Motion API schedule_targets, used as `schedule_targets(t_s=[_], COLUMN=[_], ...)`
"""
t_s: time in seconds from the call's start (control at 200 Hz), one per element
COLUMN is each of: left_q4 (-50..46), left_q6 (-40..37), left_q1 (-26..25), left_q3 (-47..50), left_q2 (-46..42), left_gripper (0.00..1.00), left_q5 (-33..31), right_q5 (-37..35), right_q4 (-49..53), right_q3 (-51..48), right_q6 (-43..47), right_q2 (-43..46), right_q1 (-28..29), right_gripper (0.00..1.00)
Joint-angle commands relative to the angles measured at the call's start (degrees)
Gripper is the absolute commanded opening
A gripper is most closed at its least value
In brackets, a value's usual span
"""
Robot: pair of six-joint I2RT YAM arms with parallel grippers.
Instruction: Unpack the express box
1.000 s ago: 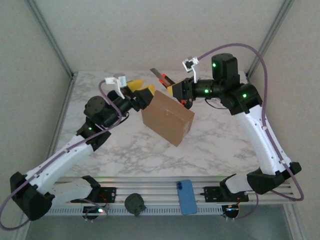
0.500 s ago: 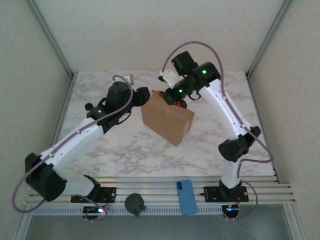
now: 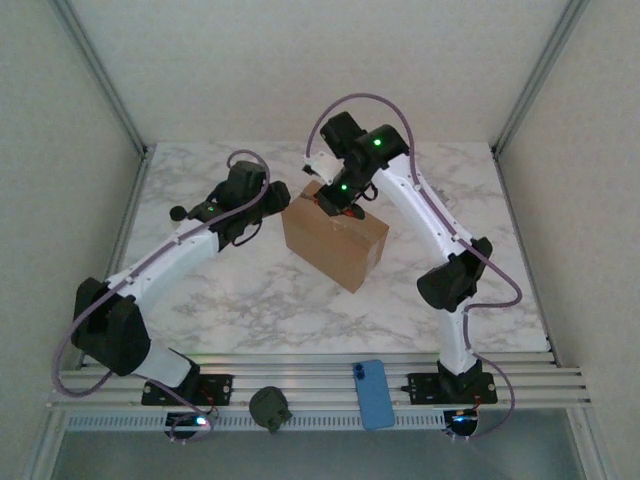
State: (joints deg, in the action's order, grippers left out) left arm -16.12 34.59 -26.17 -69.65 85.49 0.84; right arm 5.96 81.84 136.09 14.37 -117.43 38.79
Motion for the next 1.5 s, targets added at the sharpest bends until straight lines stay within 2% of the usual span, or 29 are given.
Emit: schedule_targets(t_s=[0.0, 0.35, 1.091, 1.187, 1.312, 1.497], left_q4=[-0.5, -1.0, 0.2, 0.4, -0.1, -0.2], left_q6=[0.2, -1.2, -1.0, -1.0, -1.1, -0.9], left_q1=[0.5, 0.9, 1.4, 1.5, 1.5, 1.5], left_q3=[-2.1, -3.8, -3.7, -3.8, -4.1, -4.0], left_q2=[2.5, 6.8, 9.3, 8.7, 7.8, 6.3], left_gripper=[0.45, 0.37, 0.37, 0.41, 0.57, 0.58], left_q5=[1.9, 2.8, 6.0, 6.3, 6.4, 6.6], right_q5=[-0.4, -2.4, -4.5, -4.5, -5.1, -5.7], right_q4=[-1.5, -2.8, -3.1, -3.2, -3.0, -3.2], right_q3=[1.4, 1.3, 2.2, 2.2, 2.0, 1.5], right_q6=[-0.2, -0.9, -1.9, -1.9, -2.0, -2.1], right_q2=[-1.3, -2.7, -5.0, -5.1, -5.3, -4.8], right_q1=[0.8, 1.0, 1.0, 0.9, 0.9, 0.9], right_gripper=[0.0, 0.0, 0.0, 0.0, 0.0, 0.0])
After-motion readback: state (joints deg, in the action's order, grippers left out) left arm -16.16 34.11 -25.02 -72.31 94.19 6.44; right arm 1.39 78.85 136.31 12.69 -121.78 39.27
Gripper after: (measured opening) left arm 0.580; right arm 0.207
